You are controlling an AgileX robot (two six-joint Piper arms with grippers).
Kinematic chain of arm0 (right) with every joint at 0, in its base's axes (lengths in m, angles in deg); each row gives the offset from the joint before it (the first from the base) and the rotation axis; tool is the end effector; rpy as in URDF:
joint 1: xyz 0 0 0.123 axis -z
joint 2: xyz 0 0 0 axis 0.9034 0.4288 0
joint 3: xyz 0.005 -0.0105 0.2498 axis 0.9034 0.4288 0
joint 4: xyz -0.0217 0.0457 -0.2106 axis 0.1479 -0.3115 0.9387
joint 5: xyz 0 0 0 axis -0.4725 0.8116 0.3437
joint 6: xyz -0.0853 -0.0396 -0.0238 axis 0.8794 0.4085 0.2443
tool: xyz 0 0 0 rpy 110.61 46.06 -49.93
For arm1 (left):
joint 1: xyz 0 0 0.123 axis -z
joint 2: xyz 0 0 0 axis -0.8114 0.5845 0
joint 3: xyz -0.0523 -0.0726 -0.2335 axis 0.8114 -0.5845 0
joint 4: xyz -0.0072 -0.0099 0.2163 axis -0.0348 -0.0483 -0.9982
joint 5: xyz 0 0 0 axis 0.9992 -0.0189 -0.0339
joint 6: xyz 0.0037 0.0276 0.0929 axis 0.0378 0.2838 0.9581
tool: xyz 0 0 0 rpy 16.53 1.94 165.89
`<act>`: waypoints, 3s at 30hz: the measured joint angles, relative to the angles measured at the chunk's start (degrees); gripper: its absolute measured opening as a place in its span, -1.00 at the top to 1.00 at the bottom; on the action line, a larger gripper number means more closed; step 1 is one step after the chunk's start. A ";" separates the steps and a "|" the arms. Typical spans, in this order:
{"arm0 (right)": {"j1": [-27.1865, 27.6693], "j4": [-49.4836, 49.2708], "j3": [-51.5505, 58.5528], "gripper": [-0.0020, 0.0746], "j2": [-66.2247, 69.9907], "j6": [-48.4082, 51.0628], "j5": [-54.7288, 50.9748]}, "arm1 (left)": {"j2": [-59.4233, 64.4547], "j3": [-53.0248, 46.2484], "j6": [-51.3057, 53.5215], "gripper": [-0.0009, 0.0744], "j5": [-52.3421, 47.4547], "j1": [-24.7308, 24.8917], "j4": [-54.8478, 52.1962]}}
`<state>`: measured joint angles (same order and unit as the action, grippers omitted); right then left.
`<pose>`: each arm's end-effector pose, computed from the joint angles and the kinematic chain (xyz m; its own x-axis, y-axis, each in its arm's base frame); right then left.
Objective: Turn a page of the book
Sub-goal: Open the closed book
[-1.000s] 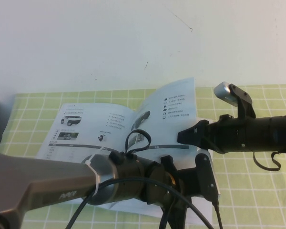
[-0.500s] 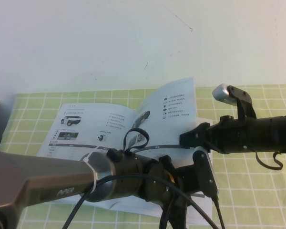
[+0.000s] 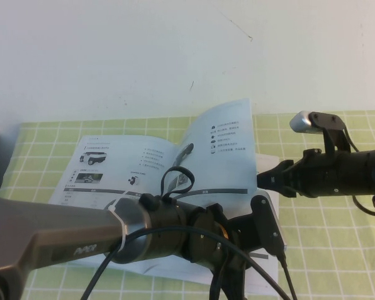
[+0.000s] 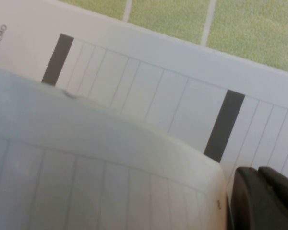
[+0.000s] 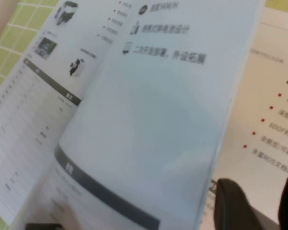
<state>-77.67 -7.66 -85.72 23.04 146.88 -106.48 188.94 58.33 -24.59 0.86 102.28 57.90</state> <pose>0.3116 0.1220 0.1466 -0.7760 -0.0324 -0.6299 -0.4118 0.7825 0.4671 0.2283 -0.2667 0.1282 -0.1061 0.8444 -0.5251 0.9453 0.2495 0.2101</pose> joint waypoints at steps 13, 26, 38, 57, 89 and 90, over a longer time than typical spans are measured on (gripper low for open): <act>0.00 -3.90 0.00 0.93 0.21 5.80 4.25 | 0.00 0.00 0.00 0.99 0.00 0.00 0.00; 0.00 -5.26 -0.91 0.95 10.08 7.92 -1.39 | 0.00 0.09 -0.93 0.99 -0.27 0.00 0.19; 0.44 -6.12 -1.75 0.95 13.03 5.42 -3.37 | -0.37 0.09 -1.36 0.99 -0.57 0.00 0.19; 0.52 -7.05 -2.21 0.95 13.96 3.37 -4.80 | -7.55 -0.71 -9.76 0.99 0.61 -1.06 -3.42; 0.52 -7.26 -2.21 0.95 13.96 2.62 -5.36 | 1.07 7.44 -7.91 0.99 8.15 6.62 -5.49; 0.52 -7.26 -2.21 0.95 14.05 2.62 -5.36 | 1.53 7.73 -7.91 0.99 7.43 6.62 -5.80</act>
<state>-77.14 -14.92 -87.93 37.09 149.50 -111.84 190.47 66.06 -32.50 8.29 108.90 52.10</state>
